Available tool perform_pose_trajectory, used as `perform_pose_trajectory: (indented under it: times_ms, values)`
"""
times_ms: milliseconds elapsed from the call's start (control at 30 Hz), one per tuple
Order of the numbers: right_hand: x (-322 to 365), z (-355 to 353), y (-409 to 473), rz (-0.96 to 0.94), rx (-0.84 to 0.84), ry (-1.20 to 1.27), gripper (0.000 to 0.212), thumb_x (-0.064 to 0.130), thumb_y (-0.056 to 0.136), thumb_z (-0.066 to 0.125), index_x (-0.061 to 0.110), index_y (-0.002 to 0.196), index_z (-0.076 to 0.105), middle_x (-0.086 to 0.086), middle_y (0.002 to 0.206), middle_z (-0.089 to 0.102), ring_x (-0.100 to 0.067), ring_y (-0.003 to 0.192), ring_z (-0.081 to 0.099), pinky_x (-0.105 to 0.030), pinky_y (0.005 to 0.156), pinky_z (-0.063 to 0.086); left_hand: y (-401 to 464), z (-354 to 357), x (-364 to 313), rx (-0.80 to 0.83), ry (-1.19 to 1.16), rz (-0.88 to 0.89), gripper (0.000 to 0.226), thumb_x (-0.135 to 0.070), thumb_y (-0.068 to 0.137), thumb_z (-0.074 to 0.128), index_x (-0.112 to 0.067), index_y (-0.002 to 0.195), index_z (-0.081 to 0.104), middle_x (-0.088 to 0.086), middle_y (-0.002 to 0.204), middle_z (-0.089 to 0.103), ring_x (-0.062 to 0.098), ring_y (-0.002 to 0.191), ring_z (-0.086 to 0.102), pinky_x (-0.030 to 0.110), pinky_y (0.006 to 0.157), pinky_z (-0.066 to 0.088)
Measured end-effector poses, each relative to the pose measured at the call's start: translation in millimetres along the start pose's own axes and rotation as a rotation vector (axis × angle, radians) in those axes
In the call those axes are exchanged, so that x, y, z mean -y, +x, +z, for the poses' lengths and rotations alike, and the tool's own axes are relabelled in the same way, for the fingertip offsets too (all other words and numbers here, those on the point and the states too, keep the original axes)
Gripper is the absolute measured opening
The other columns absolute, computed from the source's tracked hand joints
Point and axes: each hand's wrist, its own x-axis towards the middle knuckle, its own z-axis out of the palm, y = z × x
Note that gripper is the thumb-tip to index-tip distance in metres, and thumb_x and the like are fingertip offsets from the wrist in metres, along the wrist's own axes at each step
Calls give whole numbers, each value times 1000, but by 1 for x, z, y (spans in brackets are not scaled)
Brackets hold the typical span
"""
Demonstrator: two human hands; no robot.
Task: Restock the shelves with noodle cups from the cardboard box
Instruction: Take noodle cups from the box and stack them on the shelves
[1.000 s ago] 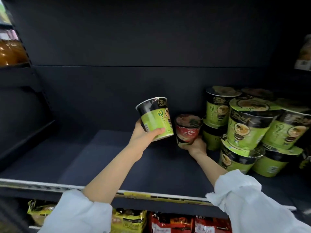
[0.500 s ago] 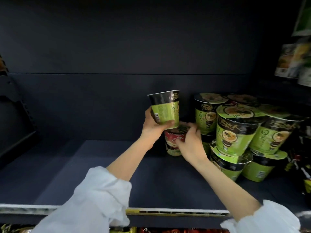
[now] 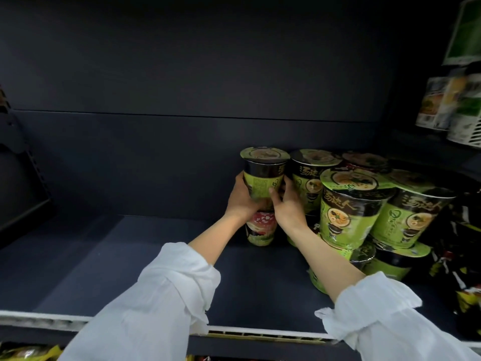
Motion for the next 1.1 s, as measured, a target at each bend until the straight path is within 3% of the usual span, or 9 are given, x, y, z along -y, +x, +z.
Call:
perform_pose_trajectory:
  times_ms: [233, 400, 500, 600, 700, 900, 1000, 1100]
  values:
    - [8, -8, -4, 37, 82, -64, 57, 25, 98, 45, 8, 148, 23, -13, 148, 37, -27, 136, 36, -31, 109, 29, -2, -8, -6, -14, 227, -58, 92, -30, 68, 81, -11, 142, 29, 9, 137, 47, 25, 129, 44, 41, 106, 40]
    - [25, -23, -27, 42, 98, -101, 48, 15, 96, 48, 1, 140, 36, -16, 139, 48, -30, 130, 44, -31, 105, 34, -33, -16, -19, -137, 266, 22, 52, -18, 81, 68, -9, 126, 44, 12, 118, 59, 26, 109, 58, 32, 87, 49]
    - [34, -36, -56, -16, 143, -82, 41, 12, 95, 49, 5, 135, 46, -12, 134, 55, -26, 125, 50, -29, 102, 38, -70, -20, -32, -131, 371, 119, 29, -13, 88, 57, -11, 117, 56, 9, 110, 65, 23, 101, 62, 35, 84, 53]
    - [36, -61, -97, -86, 183, -41, 32, 9, 93, 51, 12, 124, 59, -5, 122, 64, -17, 108, 60, -28, 94, 48, -118, -22, -46, -90, 423, 188, 23, -12, 92, 52, -14, 112, 63, 6, 104, 69, 20, 91, 65, 38, 80, 55]
    - [31, -101, -147, -114, 162, -36, 24, 9, 93, 53, 13, 112, 66, -2, 103, 68, -7, 85, 61, -24, 78, 52, -172, -15, -62, -77, 386, 242, 21, -12, 92, 52, -17, 110, 63, 4, 96, 70, 18, 85, 65, 36, 76, 54]
    - [1, -194, -268, 31, 32, -115, 24, 15, 95, 51, 14, 114, 66, -3, 111, 68, -16, 104, 62, -33, 89, 51, -288, 52, -97, 146, 275, 287, 17, -16, 95, 51, -15, 106, 63, 3, 90, 67, 17, 80, 64, 29, 69, 51]
    - [-20, -246, -326, 128, -13, -152, 24, 16, 96, 51, 15, 115, 65, -3, 113, 66, -17, 103, 60, -34, 91, 51, -343, 102, -110, 300, 237, 296, 16, -17, 95, 51, -14, 105, 63, 5, 91, 68, 18, 81, 63, 27, 69, 49]
    - [-45, -299, -377, 260, -75, -206, 25, 15, 96, 50, 15, 116, 65, -4, 113, 66, -15, 95, 59, -29, 83, 48, -394, 154, -126, 456, 250, 311, 15, -16, 95, 51, -15, 103, 63, 4, 92, 69, 17, 80, 62, 28, 70, 49]
